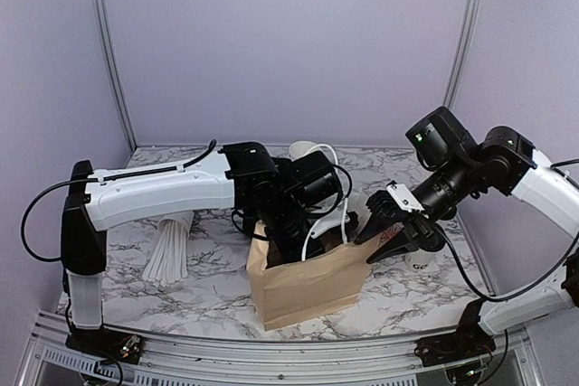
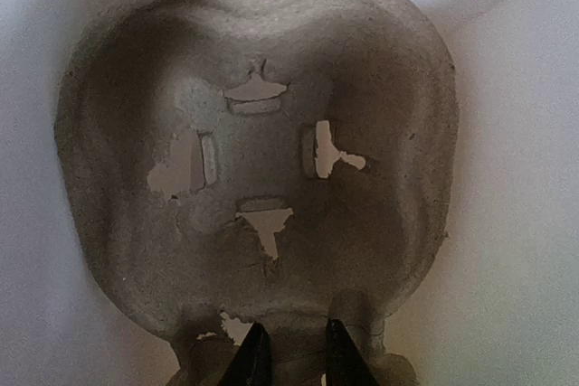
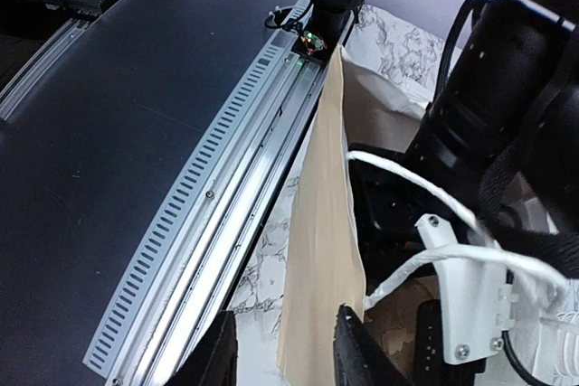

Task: Pack the takeout coffee

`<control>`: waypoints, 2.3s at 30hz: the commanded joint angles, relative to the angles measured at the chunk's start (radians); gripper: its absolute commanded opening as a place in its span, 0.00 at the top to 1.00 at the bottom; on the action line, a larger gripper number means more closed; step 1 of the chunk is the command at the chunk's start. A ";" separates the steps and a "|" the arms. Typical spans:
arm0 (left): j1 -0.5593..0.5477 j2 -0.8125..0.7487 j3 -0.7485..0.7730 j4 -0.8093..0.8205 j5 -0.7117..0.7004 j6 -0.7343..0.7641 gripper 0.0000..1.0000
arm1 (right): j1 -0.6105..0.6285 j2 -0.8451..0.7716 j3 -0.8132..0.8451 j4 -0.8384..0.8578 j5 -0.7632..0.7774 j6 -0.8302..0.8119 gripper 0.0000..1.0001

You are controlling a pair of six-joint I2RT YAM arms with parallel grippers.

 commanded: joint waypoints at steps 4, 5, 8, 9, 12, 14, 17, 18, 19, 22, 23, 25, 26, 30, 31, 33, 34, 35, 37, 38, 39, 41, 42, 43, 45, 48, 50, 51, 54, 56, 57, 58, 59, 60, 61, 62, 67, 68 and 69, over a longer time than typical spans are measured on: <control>-0.004 0.064 -0.026 -0.071 -0.053 0.044 0.80 | -0.007 -0.039 0.131 -0.036 -0.032 0.022 0.52; -0.004 0.070 -0.027 -0.072 -0.069 0.048 0.80 | -0.017 -0.043 0.140 -0.036 -0.031 0.027 0.51; -0.003 0.087 -0.021 -0.072 -0.078 0.056 0.79 | -0.044 -0.045 0.159 -0.035 -0.028 0.035 0.49; -0.005 0.093 -0.018 -0.072 -0.074 0.058 0.79 | -0.051 -0.044 0.161 -0.033 -0.029 0.038 0.48; -0.006 0.106 -0.009 -0.074 -0.064 0.063 0.78 | -0.067 -0.042 0.157 -0.032 -0.038 0.040 0.48; -0.007 0.116 -0.009 -0.074 -0.065 0.064 0.77 | -0.072 -0.041 0.153 -0.029 -0.040 0.043 0.48; -0.007 0.121 -0.016 -0.080 -0.076 0.062 0.74 | -0.078 -0.039 0.158 -0.028 -0.041 0.046 0.48; -0.007 0.120 -0.018 -0.081 -0.077 0.061 0.73 | -0.081 -0.040 0.160 -0.028 -0.041 0.047 0.48; -0.007 0.120 -0.019 -0.081 -0.075 0.062 0.71 | -0.083 -0.041 0.162 -0.029 -0.042 0.047 0.48; -0.008 0.118 -0.023 -0.083 -0.066 0.060 0.67 | -0.087 -0.038 0.164 -0.028 -0.042 0.048 0.48; -0.009 0.115 -0.021 -0.083 -0.064 0.060 0.65 | -0.088 -0.038 0.164 -0.028 -0.042 0.048 0.48; -0.010 0.106 -0.014 -0.083 -0.061 0.060 0.62 | -0.089 -0.036 0.164 -0.028 -0.043 0.050 0.48; -0.010 0.099 -0.008 -0.083 -0.059 0.058 0.60 | -0.092 -0.035 0.164 -0.028 -0.043 0.051 0.48; -0.011 0.048 0.021 -0.083 -0.048 0.053 0.54 | -0.103 -0.035 0.163 -0.028 -0.037 0.051 0.48; -0.011 0.034 0.031 -0.083 -0.049 0.050 0.53 | -0.107 -0.036 0.162 -0.028 -0.038 0.051 0.48; -0.011 0.008 0.055 -0.081 -0.057 0.042 0.51 | -0.117 -0.037 0.153 -0.026 -0.041 0.051 0.48; -0.012 -0.005 0.069 -0.080 -0.060 0.040 0.50 | -0.124 -0.038 0.148 -0.024 -0.041 0.051 0.48; -0.012 -0.015 0.082 -0.079 -0.060 0.040 0.50 | -0.131 -0.038 0.143 -0.021 -0.042 0.051 0.48; -0.012 -0.034 0.107 -0.077 -0.055 0.042 0.48 | -0.143 -0.039 0.128 -0.016 -0.045 0.052 0.48; -0.012 -0.041 0.118 -0.075 -0.054 0.045 0.47 | -0.148 -0.039 0.122 -0.014 -0.047 0.052 0.47; -0.012 -0.046 0.128 -0.075 -0.048 0.049 0.47 | -0.152 -0.039 0.117 -0.012 -0.047 0.052 0.47; -0.011 -0.053 0.149 -0.074 -0.046 0.056 0.46 | -0.159 -0.039 0.109 -0.010 -0.048 0.054 0.47; -0.011 -0.056 0.159 -0.074 -0.052 0.056 0.46 | -0.163 -0.039 0.109 -0.009 -0.049 0.055 0.47; -0.012 -0.060 0.170 -0.074 -0.058 0.057 0.46 | -0.168 -0.040 0.109 -0.009 -0.049 0.058 0.46; -0.011 -0.076 0.194 -0.074 -0.072 0.059 0.46 | -0.173 -0.042 0.109 -0.006 -0.050 0.062 0.46; -0.010 -0.113 0.216 -0.072 -0.085 0.053 0.45 | -0.176 -0.042 0.111 -0.005 -0.058 0.072 0.46; -0.010 -0.144 0.216 -0.067 -0.097 0.048 0.45 | -0.176 -0.038 0.109 -0.005 -0.072 0.078 0.45; -0.009 -0.160 0.216 -0.064 -0.108 0.042 0.45 | -0.176 -0.034 0.105 -0.004 -0.081 0.080 0.44; -0.009 -0.208 0.206 -0.051 -0.139 0.029 0.45 | -0.176 -0.020 0.084 0.004 -0.111 0.082 0.39; -0.007 -0.237 0.195 -0.036 -0.185 0.011 0.44 | -0.174 0.000 0.077 0.005 -0.135 0.080 0.35; -0.007 -0.250 0.190 -0.031 -0.206 0.004 0.44 | -0.172 0.011 0.077 0.006 -0.150 0.082 0.33; -0.007 -0.263 0.185 -0.025 -0.220 -0.002 0.44 | -0.166 0.021 0.080 0.007 -0.162 0.082 0.32; -0.007 -0.276 0.176 -0.016 -0.240 -0.004 0.44 | -0.157 0.029 0.084 0.011 -0.170 0.085 0.31; -0.006 -0.291 0.167 -0.007 -0.260 -0.028 0.44 | -0.146 0.037 0.089 0.017 -0.171 0.091 0.31; -0.005 -0.306 0.156 0.003 -0.277 -0.040 0.43 | -0.133 0.043 0.092 0.029 -0.170 0.102 0.31; -0.004 -0.318 0.143 0.012 -0.297 -0.049 0.43 | -0.118 0.048 0.095 0.045 -0.159 0.117 0.30; 0.050 -0.346 0.057 0.086 -0.341 -0.114 0.36 | -0.059 0.074 0.116 0.083 -0.111 0.142 0.31; 0.062 -0.341 0.046 0.098 -0.324 -0.121 0.35 | -0.054 0.079 0.119 0.092 -0.108 0.154 0.31; 0.074 -0.335 0.038 0.110 -0.308 -0.127 0.34 | -0.049 0.084 0.122 0.104 -0.102 0.168 0.31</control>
